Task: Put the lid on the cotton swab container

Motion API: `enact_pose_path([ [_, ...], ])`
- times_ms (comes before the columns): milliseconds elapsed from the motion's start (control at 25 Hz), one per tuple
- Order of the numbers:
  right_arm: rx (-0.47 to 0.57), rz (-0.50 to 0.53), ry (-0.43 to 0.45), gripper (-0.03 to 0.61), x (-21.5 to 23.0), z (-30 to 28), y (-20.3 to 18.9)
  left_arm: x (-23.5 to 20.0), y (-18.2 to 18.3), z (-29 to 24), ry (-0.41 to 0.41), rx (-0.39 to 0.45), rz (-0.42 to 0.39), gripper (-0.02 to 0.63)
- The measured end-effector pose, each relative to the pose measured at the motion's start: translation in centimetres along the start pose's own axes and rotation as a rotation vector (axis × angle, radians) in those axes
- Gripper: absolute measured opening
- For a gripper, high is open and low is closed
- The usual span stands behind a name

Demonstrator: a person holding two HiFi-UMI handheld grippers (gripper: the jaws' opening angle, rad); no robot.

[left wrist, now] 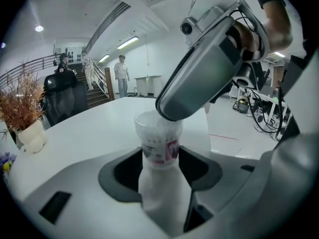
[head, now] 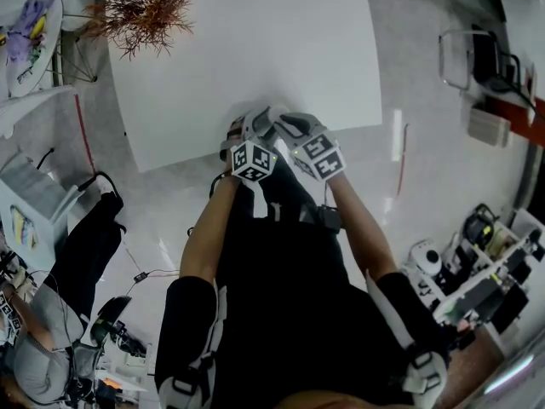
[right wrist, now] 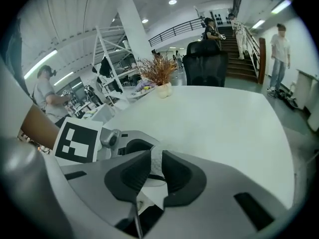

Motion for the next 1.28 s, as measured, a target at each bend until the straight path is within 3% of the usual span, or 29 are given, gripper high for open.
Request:
enact_pose_path([
  [440,0.008,-0.015,-0.014,0.071,-0.1,0.1,0.0,0.2,-0.4,1.4,0.020,-0.023,0.028,0.238],
  [840,0.141,-0.023,-0.124,0.071,-1.9,4.4,-0.2,1.8,1.7,7.5,0.093,0.036,0.058,0.236],
  [1000,0.257,-0.023,-0.206,0.071,-4.8,6.9,1.0,1.7,3.4,12.5,0.141,0.132,0.103,0.216],
  [1120,0.378,-0.077,-0.264,0.071,-8.0,12.8,0.7,4.5,7.5,17.5,0.176,0.257,0.135,0.141],
  [1280,0.532,-0.145,-0.357,0.071,-13.2,18.3,1.0,5.9,11.7,24.4,0.264,0.365,0.102,0.038],
])
Point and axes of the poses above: the fingertips, and each gripper's own axes: z backward along the fingers, x to its right, y out of its top, the point moved 7 cm from there along z, backward along the fingers, and after that the axes turned 15 degrees about x, right-handed, at the moved point
